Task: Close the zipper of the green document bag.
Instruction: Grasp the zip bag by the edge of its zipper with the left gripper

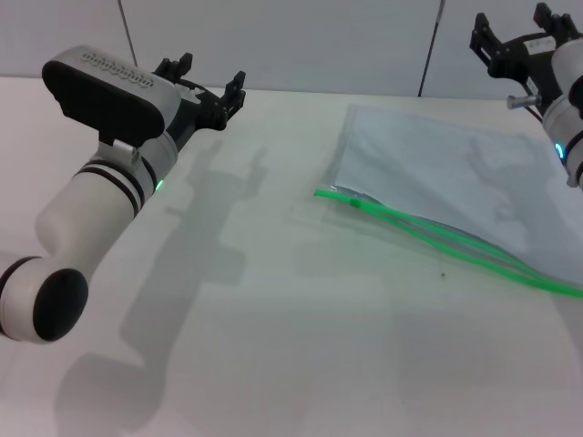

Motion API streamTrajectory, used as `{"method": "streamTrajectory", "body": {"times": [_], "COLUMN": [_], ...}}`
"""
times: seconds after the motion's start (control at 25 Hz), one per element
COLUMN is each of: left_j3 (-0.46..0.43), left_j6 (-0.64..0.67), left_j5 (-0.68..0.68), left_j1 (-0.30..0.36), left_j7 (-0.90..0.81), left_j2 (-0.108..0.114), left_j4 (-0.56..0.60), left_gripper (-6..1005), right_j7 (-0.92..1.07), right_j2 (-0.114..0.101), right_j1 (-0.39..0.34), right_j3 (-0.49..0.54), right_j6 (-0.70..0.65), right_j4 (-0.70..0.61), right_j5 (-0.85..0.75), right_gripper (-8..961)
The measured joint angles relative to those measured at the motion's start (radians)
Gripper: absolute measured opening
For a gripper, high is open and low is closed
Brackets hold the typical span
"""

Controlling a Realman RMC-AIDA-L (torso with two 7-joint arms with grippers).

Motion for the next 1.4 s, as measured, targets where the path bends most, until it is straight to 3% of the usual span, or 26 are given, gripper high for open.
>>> {"method": "streamTrajectory", "body": {"times": [0.16,0.36,0.68,0.72,0.84,0.92,1.08,1.4], "left_j3": [0.0,0.001,-0.011,-0.044,-0.115,-0.204,-0.278,-0.421], "left_j6": [-0.004,-0.147,-0.396,-0.475,-0.583,-0.696,-0.806,-1.102], "left_j5": [0.0,0.0,0.002,0.002,0.003,0.018,0.083,0.429], "left_j1": [0.0,-0.02,0.006,0.026,0.056,0.082,0.099,0.133], "left_j7": [0.003,0.092,0.275,0.34,0.44,0.558,0.614,0.6], "left_j2": [0.0,0.002,0.057,0.069,0.071,0.065,0.051,-0.025], "left_j4": [0.0,0.038,0.258,0.326,0.403,0.464,0.516,0.677], "left_gripper": [756,756,757,757,757,757,756,756], "right_j7": [0.0,0.0,0.007,0.007,0.009,0.01,0.01,0.011], "right_j2": [0.0,0.0,-0.002,-0.002,-0.002,-0.002,-0.002,-0.001], "right_j1": [0.002,0.009,0.016,0.016,0.016,0.016,0.018,0.023], "right_j3": [0.0,0.0,0.0,0.0,0.0,0.0,0.0,0.0], "right_j6": [0.0,0.019,0.039,0.039,0.039,0.039,0.04,0.042], "right_j4": [0.007,0.022,0.026,0.026,0.031,0.033,0.034,0.035], "right_j5": [0.0,0.011,0.012,0.012,0.012,0.012,0.012,0.012], "right_gripper": [815,816,815,815,815,815,815,815]}}
